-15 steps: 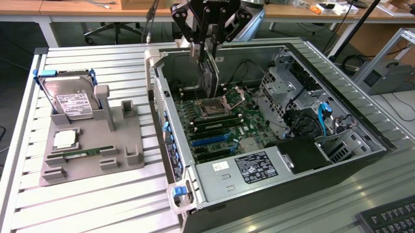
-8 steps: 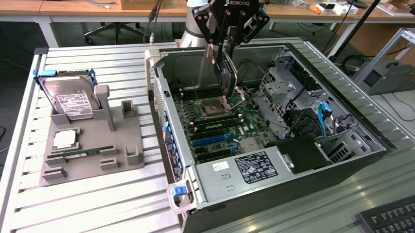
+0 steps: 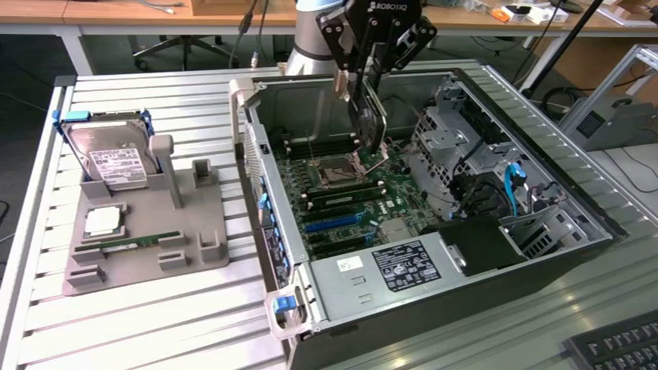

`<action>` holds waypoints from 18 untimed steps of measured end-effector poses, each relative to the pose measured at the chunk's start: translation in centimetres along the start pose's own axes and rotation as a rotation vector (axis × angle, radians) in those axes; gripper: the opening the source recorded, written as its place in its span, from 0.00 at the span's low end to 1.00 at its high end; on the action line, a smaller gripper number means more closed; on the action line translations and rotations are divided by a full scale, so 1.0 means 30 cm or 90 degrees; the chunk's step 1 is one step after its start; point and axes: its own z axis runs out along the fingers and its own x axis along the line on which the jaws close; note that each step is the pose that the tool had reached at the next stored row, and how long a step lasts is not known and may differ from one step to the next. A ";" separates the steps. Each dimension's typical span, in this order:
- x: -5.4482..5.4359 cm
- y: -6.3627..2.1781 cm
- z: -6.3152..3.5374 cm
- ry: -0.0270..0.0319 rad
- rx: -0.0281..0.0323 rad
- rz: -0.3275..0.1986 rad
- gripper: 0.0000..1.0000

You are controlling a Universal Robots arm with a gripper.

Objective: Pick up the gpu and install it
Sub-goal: 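Pick up the gpu and move the gpu toward the slot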

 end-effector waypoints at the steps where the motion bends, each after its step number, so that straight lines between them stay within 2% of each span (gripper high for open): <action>1: -0.004 0.000 0.001 0.0000 0.0000 0.000 0.26; 10: -0.024 0.005 0.011 0.0000 0.0001 0.000 0.26; 18: -0.062 0.011 0.034 0.0002 0.0001 0.000 0.26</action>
